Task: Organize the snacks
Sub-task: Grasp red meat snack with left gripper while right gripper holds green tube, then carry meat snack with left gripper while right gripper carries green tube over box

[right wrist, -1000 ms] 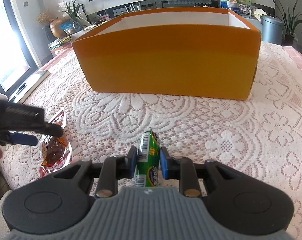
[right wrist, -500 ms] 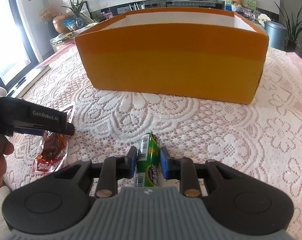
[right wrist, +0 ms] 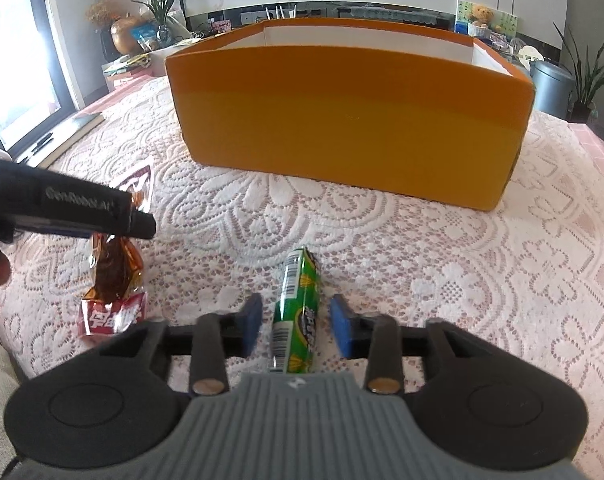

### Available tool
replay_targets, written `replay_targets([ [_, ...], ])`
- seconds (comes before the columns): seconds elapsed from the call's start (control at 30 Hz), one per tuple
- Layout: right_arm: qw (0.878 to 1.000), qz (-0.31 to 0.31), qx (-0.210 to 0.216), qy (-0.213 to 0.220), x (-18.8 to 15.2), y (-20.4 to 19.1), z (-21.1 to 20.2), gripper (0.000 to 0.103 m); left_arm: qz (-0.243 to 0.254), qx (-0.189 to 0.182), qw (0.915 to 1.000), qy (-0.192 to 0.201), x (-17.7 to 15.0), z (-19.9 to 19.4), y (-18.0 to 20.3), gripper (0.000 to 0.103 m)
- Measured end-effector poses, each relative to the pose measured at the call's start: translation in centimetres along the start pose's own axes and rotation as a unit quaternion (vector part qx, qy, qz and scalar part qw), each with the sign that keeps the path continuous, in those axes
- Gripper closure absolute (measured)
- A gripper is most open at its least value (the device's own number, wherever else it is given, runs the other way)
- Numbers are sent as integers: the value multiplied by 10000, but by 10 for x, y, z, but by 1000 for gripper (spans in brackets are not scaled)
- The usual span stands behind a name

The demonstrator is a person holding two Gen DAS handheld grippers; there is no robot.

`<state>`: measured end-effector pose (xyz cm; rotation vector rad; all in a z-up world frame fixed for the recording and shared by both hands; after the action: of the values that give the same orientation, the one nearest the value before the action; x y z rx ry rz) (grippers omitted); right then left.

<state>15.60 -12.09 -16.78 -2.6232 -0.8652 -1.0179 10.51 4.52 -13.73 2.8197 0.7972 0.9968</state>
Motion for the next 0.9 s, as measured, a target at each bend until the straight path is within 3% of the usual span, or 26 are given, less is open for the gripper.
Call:
replay_targets([
  [0.23,9999,104,-41,20,-1,3,-1,82,72,-235,9994,253,2,-22,9,30],
  [0.47,9993,135,-123,327,8,5,-26,82,138,-533,9975,435,12,-47,20,30],
  [0.9,9922,-142,-509,1132,76,34,-86,82,786,-1080,9859,1013,63,-91,67,30],
])
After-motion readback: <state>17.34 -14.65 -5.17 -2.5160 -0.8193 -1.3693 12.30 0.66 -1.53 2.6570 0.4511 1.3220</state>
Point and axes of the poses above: each gripper's, at about its wrist camera, not at the fingertips, and z roughly the way its jaws point, y to its right, x to its top, the point moved 2 cm from there along z, roughly the way its jaws point, and after that the axes turned 11 degrees about -z, right-handed, at the moved point
